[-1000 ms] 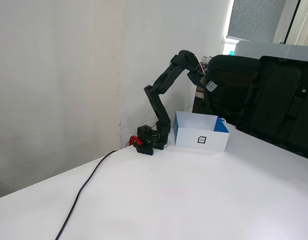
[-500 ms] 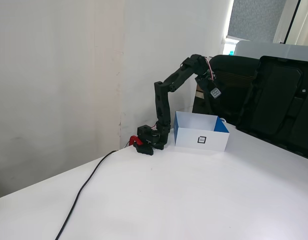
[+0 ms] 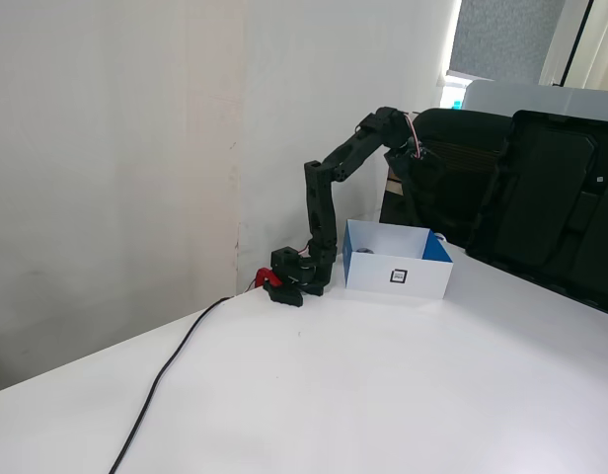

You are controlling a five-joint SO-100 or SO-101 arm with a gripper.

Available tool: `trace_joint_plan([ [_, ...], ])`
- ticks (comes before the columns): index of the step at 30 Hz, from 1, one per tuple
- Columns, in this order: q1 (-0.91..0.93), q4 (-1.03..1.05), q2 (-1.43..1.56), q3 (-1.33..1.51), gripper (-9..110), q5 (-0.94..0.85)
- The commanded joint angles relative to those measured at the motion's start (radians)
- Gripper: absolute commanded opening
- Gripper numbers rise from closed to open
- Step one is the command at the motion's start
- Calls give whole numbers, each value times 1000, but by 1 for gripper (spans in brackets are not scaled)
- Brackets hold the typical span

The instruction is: Grasp the gray block and put it in the box.

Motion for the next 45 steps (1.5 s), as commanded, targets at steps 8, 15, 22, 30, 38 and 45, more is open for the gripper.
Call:
trace_joint_plan([
  [8, -121, 80, 100, -57, 0, 17],
  [15, -298, 101, 241, 41, 0, 20],
  [22, -563, 114, 423, 190, 0, 6],
  [30, -910, 132, 601, 321, 0, -43],
  [38, -1173, 38, 742, 505, 0, -150],
  [45, -1207, -150, 945, 769, 0, -272],
])
